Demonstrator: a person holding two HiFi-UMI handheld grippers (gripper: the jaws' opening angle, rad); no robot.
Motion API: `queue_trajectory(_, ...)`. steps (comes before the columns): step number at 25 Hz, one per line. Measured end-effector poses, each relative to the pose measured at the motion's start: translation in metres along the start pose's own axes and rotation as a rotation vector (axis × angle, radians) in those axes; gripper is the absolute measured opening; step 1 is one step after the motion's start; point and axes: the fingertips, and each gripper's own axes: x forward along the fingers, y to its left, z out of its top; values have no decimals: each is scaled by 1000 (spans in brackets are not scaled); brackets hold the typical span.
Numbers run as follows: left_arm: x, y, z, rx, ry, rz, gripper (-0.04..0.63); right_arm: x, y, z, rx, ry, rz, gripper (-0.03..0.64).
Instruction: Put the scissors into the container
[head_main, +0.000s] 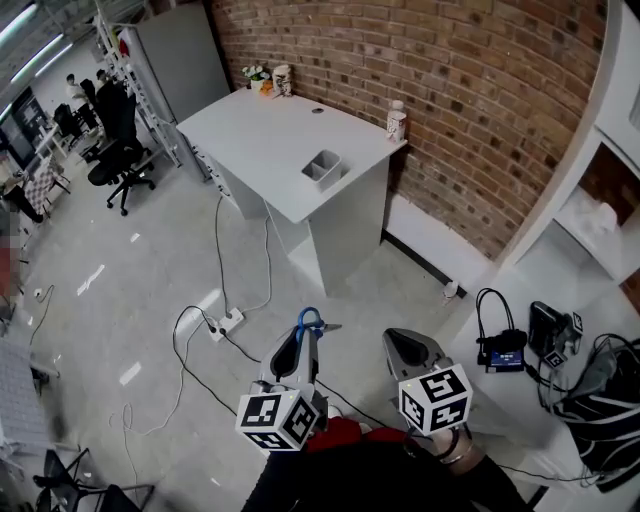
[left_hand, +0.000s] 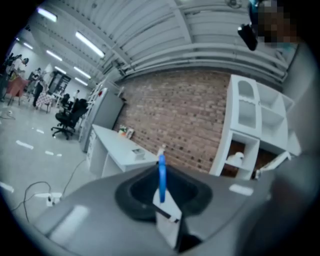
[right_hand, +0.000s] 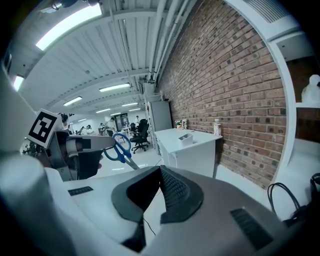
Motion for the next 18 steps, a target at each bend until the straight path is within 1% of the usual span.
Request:
queue_trajectory(11,23,45,15,23,25,-4,45,53,8,19,32,17,3,8)
queue_trajectory(18,32,66,21,49,37,-16,45,74,12,15,65,45,-18,8)
